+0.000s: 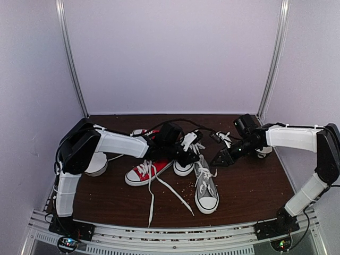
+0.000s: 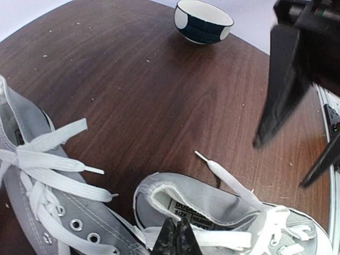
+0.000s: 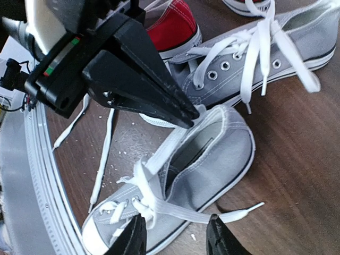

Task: Tie the shoes
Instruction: Adjust the half-tied shoelace on the shoe.

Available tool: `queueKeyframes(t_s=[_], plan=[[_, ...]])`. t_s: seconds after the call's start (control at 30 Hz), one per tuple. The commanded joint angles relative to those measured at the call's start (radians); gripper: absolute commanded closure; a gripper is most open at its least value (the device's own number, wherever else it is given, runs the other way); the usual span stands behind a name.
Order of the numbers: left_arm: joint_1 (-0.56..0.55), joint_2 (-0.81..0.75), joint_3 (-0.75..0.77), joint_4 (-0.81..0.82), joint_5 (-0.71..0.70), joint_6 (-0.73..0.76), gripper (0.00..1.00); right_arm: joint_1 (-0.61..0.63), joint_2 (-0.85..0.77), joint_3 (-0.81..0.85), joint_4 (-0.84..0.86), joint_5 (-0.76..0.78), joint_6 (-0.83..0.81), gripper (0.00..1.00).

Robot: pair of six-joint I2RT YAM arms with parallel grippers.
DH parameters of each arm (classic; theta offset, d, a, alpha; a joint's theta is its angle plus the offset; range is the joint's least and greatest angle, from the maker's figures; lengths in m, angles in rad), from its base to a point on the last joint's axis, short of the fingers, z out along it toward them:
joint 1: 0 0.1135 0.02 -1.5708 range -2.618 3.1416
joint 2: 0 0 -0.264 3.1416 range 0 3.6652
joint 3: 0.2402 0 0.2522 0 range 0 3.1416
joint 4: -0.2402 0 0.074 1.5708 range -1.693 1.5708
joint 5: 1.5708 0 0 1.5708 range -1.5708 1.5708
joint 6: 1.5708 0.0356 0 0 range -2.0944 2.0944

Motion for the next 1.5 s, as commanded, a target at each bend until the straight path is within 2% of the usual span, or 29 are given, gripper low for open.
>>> queueKeyframes(t_s=[0.0, 0.2, 0.3, 0.4, 0.6, 0.8, 1.0, 1.17, 1.23, 1.4, 1.47], plan=[[0.0, -0.032, -0.032, 0.084, 0.05, 0.007, 1.0, -0.007, -0.098, -0.006, -0.061, 0.116, -0.19, 0.58], [0.0, -0.067, -0.073, 0.132, 0.04, 0.007, 1.0, 0.007, -0.267, -0.159, 0.109, 0.208, -0.554, 0.56], [0.0, -0.086, -0.101, 0.18, 0.038, 0.009, 1.0, 0.014, -0.298, -0.248, 0.185, 0.213, -0.712, 0.55], [0.0, -0.089, -0.12, 0.223, 0.06, 0.005, 1.0, 0.041, -0.277, -0.274, 0.208, 0.249, -0.784, 0.55], [-0.001, -0.091, -0.136, 0.257, 0.068, -0.005, 1.0, 0.135, -0.132, -0.228, 0.158, 0.449, -0.847, 0.54], [0.002, -0.103, -0.142, 0.224, 0.025, -0.031, 1.0, 0.138, -0.043, -0.195, 0.189, 0.467, -0.854, 0.54], [0.014, -0.109, -0.14, 0.166, -0.001, -0.043, 0.79, 0.151, 0.015, -0.163, 0.172, 0.498, -0.853, 0.55], [0.041, -0.126, -0.179, 0.155, 0.089, 0.049, 0.64, 0.166, 0.053, -0.138, 0.146, 0.523, -0.854, 0.56], [0.048, -0.123, -0.164, 0.086, 0.11, 0.16, 0.6, 0.17, 0.072, -0.126, 0.127, 0.527, -0.859, 0.61], [0.047, -0.115, -0.125, -0.039, 0.104, 0.432, 0.56, 0.171, 0.071, -0.127, 0.111, 0.516, -0.875, 0.97], [0.043, -0.114, -0.119, -0.049, 0.082, 0.517, 0.56, 0.171, 0.053, -0.137, 0.113, 0.51, -0.88, 1.0]])
